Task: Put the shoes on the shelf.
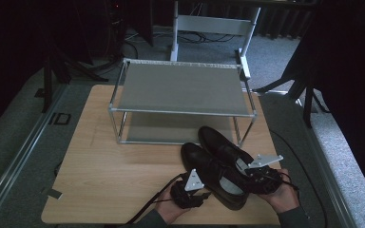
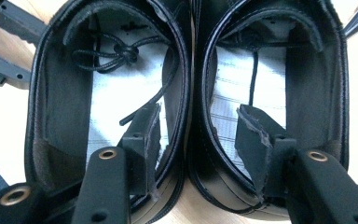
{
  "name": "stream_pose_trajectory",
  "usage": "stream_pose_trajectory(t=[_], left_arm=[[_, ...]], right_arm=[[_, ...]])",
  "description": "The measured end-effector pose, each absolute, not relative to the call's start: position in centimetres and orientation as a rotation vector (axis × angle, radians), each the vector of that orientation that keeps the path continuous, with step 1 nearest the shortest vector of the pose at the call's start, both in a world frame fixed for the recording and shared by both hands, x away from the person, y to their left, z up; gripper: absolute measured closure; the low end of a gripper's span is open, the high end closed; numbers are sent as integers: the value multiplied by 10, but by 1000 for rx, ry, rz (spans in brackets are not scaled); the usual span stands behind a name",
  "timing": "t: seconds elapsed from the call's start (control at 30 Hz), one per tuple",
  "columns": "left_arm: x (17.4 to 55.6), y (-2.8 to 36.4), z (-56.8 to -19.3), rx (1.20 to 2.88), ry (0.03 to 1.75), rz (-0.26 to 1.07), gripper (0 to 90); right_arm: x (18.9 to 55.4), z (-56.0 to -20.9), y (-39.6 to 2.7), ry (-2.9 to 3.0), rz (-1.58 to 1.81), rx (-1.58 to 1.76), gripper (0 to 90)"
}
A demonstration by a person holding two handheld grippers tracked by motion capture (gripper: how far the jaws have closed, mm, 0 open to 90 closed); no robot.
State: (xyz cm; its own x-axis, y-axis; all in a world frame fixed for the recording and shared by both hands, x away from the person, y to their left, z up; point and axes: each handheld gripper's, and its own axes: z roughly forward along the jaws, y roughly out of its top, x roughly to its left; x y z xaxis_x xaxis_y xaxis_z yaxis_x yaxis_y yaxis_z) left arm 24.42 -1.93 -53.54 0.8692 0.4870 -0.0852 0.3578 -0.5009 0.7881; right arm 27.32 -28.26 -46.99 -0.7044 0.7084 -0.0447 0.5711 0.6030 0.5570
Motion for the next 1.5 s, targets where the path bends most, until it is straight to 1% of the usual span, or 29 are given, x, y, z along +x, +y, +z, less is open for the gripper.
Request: stream_pose_trajectory(t=[0.2, 0.43, 0.5, 0.57, 0.67, 0.73, 0.77, 0.83, 1.27, 1.5], left_arm=[[245, -28, -538, 2157, 602, 179, 628], [246, -29, -537, 2157, 600, 173, 633], [246, -28, -537, 2153, 601, 172, 632], [246, -28, -537, 2145, 602, 171, 632], [247, -28, -536, 2137, 609, 174, 631], [248, -28, -535, 2133, 613, 180, 630], [248, -28, -535, 2133, 613, 180, 629], [250, -29, -537, 2136, 628, 176, 628], [256, -36, -537, 2110, 663, 161, 631], [255, -36, -538, 2112, 676, 182, 631]], right_arm=[[280, -468, -277, 2632, 666, 1042, 514], [287, -469, -272, 2690, 575, 1068, 533], [289, -471, -268, 2720, 512, 1060, 551], [290, -474, -264, 2730, 443, 1051, 580], [293, -475, -261, 2753, 386, 1050, 657], [295, -475, -260, 2770, 386, 1064, 725], [295, -475, -260, 2770, 386, 1064, 725], [297, -475, -262, 2795, 430, 1101, 774], [299, -477, -273, 2777, 568, 1192, 786], [289, -478, -271, 2704, 623, 1180, 806]])
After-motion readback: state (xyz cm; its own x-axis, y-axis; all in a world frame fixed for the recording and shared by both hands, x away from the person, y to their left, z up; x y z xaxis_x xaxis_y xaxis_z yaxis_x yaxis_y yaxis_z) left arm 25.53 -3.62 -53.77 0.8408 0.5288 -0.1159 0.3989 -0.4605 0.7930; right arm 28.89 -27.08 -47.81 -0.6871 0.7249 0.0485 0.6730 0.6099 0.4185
